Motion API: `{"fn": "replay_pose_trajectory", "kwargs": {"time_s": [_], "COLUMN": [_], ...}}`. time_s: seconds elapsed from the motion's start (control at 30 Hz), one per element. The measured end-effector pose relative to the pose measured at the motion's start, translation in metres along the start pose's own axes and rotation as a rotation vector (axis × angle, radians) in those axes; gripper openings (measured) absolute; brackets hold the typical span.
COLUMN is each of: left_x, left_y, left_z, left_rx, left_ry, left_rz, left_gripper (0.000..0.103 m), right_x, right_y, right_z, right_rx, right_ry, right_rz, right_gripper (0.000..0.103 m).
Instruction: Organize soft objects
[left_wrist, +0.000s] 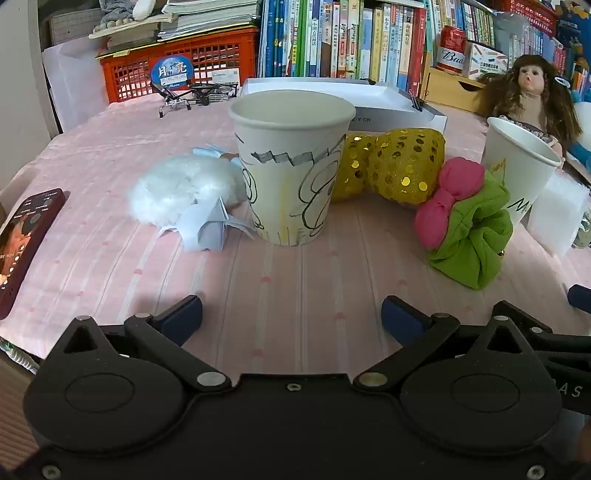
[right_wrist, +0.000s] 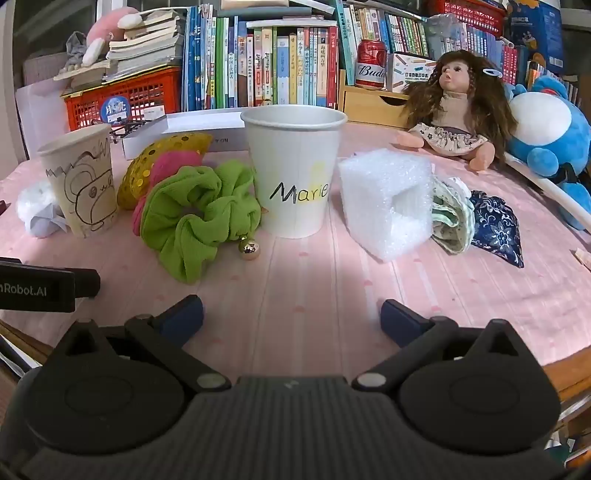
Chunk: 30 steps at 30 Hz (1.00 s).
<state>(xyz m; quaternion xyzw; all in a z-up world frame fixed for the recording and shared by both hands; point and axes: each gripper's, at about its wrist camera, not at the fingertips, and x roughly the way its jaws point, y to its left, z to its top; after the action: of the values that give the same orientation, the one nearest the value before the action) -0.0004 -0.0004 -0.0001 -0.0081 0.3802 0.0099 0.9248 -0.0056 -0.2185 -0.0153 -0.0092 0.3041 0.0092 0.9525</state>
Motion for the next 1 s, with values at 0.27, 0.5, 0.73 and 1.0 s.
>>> {"fn": "replay_pose_trajectory", "kwargs": {"time_s": [0.27,0.5,0.73,1.0], "left_x": [0.0006,0.0003,0.0003,0.0002], "left_y": [0.0001,0.0003,0.0001,0.0001], "left_z": [0.0011,0.0009,0.0004,0.0003], "left_rx": [-0.002,-0.001,-0.002,-0.002], "left_ry": [0.009,0.006,0.006,0.005], "left_rz": [-0.001,-0.002,0.0,0.001], "left_gripper": [0.103,0.103,0.103,0.103], "right_x": [0.0007,0.0017,0.0007,0.0004], "right_y": [0.0005,0.0012,0.0009,0.0011], "right_z": [0.0002,-0.0003,0.0017,0.0003], "right_rx": [-0.003,-0.003,-0.004,-0.005], "right_ry": [0.0,0.005,0.006,0.005], "right_rz": [-0.002,-0.001,-0.001,-0.001], "right_gripper": [0.103,0.103,0.103,0.103]}}
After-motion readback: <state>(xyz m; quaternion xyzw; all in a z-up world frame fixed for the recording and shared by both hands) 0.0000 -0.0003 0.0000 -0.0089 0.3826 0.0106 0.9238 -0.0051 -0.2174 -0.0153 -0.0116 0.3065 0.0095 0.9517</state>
